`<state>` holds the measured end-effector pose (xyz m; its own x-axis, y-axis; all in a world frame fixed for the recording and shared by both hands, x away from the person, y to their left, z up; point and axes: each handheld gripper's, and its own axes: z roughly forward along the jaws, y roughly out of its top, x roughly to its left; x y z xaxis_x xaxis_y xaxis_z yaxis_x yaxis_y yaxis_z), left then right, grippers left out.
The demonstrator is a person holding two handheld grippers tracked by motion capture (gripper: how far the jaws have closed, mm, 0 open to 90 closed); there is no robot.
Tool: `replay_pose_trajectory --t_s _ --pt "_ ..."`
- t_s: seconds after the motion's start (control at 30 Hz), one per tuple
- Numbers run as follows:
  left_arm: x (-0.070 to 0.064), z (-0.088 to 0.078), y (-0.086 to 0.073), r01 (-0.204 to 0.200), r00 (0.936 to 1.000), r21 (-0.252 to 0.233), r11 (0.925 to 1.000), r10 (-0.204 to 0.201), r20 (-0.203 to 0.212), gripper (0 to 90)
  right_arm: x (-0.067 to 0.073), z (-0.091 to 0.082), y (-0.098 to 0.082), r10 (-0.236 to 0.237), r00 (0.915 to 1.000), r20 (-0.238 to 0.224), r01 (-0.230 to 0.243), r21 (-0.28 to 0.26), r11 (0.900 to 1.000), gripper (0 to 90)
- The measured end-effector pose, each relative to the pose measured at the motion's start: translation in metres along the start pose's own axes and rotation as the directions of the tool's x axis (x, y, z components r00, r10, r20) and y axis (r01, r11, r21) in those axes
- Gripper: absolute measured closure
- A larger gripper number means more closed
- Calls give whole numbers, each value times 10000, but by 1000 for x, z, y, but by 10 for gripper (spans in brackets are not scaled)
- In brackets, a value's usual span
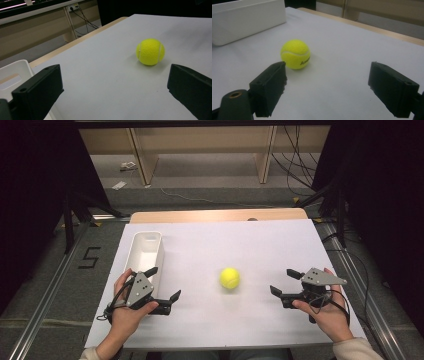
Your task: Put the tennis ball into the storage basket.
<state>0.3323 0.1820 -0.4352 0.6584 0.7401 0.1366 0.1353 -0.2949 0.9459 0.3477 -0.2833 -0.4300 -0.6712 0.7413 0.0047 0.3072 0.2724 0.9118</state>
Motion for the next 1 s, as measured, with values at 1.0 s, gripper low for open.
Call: replay_pose_trajectory --t_s 1.0 --pt "0 -1 0 -45 10000 -27 10000 45 -12 0 12 13 6 -323 9987 -398 325 51 9995 160"
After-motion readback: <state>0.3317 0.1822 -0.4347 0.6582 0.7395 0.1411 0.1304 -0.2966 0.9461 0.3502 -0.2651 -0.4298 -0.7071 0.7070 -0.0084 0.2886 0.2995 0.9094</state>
